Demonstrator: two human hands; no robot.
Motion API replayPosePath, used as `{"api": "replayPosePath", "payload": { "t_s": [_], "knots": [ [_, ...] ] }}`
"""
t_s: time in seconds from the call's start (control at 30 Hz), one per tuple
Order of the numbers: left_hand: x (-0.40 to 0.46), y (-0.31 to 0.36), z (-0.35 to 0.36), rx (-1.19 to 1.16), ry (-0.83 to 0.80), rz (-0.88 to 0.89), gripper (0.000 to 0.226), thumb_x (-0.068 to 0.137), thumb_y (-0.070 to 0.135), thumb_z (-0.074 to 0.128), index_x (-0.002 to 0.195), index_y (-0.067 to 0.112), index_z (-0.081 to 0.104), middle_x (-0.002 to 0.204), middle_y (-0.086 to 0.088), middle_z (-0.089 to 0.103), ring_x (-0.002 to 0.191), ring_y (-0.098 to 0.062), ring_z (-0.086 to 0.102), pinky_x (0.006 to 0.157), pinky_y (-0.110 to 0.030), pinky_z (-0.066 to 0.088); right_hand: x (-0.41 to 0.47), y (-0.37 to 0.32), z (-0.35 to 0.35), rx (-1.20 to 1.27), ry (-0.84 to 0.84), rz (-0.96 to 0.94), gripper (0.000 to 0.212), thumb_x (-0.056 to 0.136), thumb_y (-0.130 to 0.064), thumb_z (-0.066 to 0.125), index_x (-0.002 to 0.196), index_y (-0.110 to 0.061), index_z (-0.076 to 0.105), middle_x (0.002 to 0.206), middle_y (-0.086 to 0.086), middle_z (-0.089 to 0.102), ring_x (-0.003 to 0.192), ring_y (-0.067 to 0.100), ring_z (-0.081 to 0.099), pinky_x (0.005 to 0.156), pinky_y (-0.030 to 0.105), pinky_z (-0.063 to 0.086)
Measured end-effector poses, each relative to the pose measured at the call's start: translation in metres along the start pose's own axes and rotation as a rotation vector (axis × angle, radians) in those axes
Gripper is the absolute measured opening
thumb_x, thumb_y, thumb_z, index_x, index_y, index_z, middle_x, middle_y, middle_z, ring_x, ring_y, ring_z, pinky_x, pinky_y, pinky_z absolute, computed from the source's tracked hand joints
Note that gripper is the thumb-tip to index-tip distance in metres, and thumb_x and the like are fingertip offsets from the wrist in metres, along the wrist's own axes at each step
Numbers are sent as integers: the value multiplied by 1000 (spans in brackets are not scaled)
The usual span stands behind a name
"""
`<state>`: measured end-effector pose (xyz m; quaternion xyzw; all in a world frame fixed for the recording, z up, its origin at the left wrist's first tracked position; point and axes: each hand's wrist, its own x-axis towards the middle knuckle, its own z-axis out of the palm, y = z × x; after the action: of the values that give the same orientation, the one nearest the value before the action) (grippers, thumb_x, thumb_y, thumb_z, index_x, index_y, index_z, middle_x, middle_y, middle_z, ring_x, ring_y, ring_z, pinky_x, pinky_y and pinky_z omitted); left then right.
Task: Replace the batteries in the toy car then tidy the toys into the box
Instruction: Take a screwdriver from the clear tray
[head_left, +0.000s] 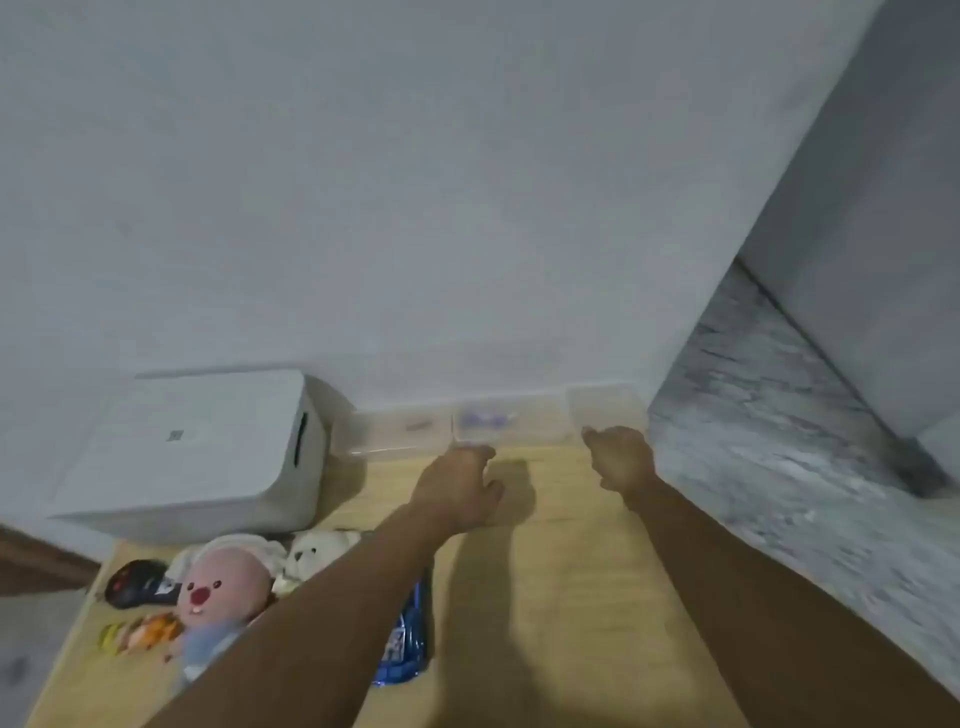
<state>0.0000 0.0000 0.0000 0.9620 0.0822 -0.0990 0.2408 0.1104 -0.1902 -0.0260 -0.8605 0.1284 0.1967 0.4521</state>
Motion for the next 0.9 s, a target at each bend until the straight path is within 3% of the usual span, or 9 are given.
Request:
{"api": "replayPosePath", "payload": {
  "t_s": [0.1,0.2,0.3,0.37,0.43,0.5,0.57,0.73,0.9],
  "knots": [
    [28,17,19,-265,-27,-111,42,89,27,61,126,9,61,121,-7,66,110,-23,61,94,-30,47,24,4,-16,315,11,189,26,94,-29,54,72,-18,47,79,7,55,68,23,57,74,39,55],
    [52,39,34,-670,-80,-321,24,87,27,66,96,6,72,100,-12,72,90,-24,66,81,-32,50,42,8,-27,558,-23,266,22,94,-24,57,76,-16,47,77,6,54,64,20,56,64,33,53],
    [75,57,46,-1082,-149,-555,21,87,31,66,92,11,68,93,-11,70,75,-22,61,66,-31,47,54,15,-35,745,-178,291,31,68,-17,79,59,-17,50,48,1,43,41,15,42,48,23,38],
    [90,67,56,-1308,-207,-657,20,89,28,61,92,9,66,88,-10,66,68,-22,58,63,-32,46,59,18,-33,814,-191,334,27,70,-8,74,59,-14,51,45,0,39,40,15,38,51,25,36],
    [103,76,64,-1507,-268,-715,23,86,25,56,94,5,64,88,-11,62,66,-23,57,66,-33,48,68,21,-29,777,-71,383,18,88,-9,66,75,-6,54,65,9,54,61,21,54,71,36,51],
    [112,82,71,-1615,-282,-749,26,81,24,53,97,4,59,94,-11,59,74,-24,56,69,-34,48,74,21,-26,758,-17,417,19,91,-18,66,85,-3,56,83,13,62,81,25,62,87,41,52],
    [118,85,76,-1655,-289,-753,37,74,25,53,103,3,58,100,-10,57,84,-25,53,70,-33,47,79,25,-26,715,-39,438,21,91,-22,66,86,-3,58,83,12,63,79,23,64,82,39,54],
    [126,92,82,-1792,-246,-736,46,55,25,52,98,12,45,84,-6,44,82,-24,47,81,-39,42,87,28,-25,701,-66,438,23,94,-26,62,94,-3,60,69,7,55,58,16,53,58,32,51],
    [124,95,85,-1871,-217,-770,52,62,28,51,110,7,47,100,-12,44,97,-27,45,90,-43,40,86,25,-28,715,-47,434,19,92,-19,64,97,-2,61,77,10,61,64,16,58,63,31,54]
  ]
}}
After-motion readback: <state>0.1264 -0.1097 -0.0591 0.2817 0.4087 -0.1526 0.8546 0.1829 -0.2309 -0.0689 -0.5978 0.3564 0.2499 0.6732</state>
